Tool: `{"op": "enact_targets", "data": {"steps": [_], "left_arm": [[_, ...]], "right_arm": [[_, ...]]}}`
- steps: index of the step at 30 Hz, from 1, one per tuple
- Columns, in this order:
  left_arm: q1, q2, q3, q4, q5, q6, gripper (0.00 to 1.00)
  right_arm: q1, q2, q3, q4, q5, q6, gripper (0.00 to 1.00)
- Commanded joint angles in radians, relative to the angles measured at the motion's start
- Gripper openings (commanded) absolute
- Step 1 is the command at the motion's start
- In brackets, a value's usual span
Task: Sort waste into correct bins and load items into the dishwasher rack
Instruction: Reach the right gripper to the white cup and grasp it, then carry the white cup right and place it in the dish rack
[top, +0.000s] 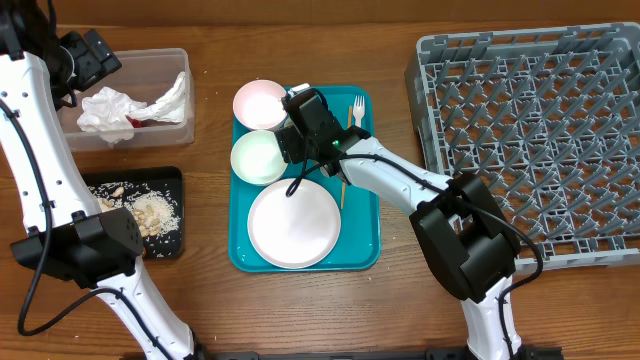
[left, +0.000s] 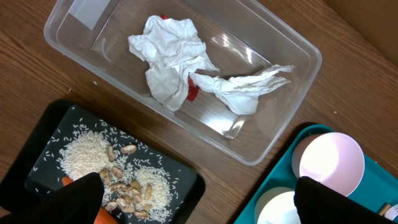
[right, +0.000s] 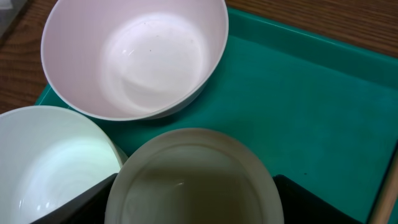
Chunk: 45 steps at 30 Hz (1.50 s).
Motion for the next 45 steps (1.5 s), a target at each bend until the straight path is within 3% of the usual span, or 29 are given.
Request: {"op": "enact_targets", "data": {"steps": [1, 6, 9, 18, 25, 37, 45], "left_arm": [[0.007, -0.038, -0.004, -0.001, -0.011, -0.018, 1.00], [0.007, -0.038, -0.004, -0.001, -0.011, -0.018, 1.00], [0.007, -0.038, -0.004, -0.002, -0.011, -0.018, 1.00], [0.007, -0.038, -0.004, -0.001, -0.011, -0.018, 1.00], [0.007, -0.038, -0.004, -0.002, -0.011, -0.017, 1.00], [0.008, -0.038, -0.004, -0.001, -0.011, -0.017, 1.00], [0.007, -0.038, -0.004, -0.002, -0.011, -0.017, 1.00]], "right_arm": [[-0.003, -0.015, 0.028, 0.007, 0.011, 0.020, 0.76], [-0.018, -0.063, 0.028, 0.006, 0.011, 0.020, 0.58], [-0.037, -0.116, 0.028, 0.002, 0.011, 0.020, 0.56], [-0.198, -0.354, 0.028, -0.073, 0.011, 0.019, 0.56], [-0.498, -0.496, 0.028, -0.167, 0.024, -0.014, 0.56], [-0.981, -0.459, 0.027, -0.280, 0.063, -0.014, 0.58], [-1.111, -0.346, 0.027, -0.348, 0.063, -0.015, 0.71]]}}
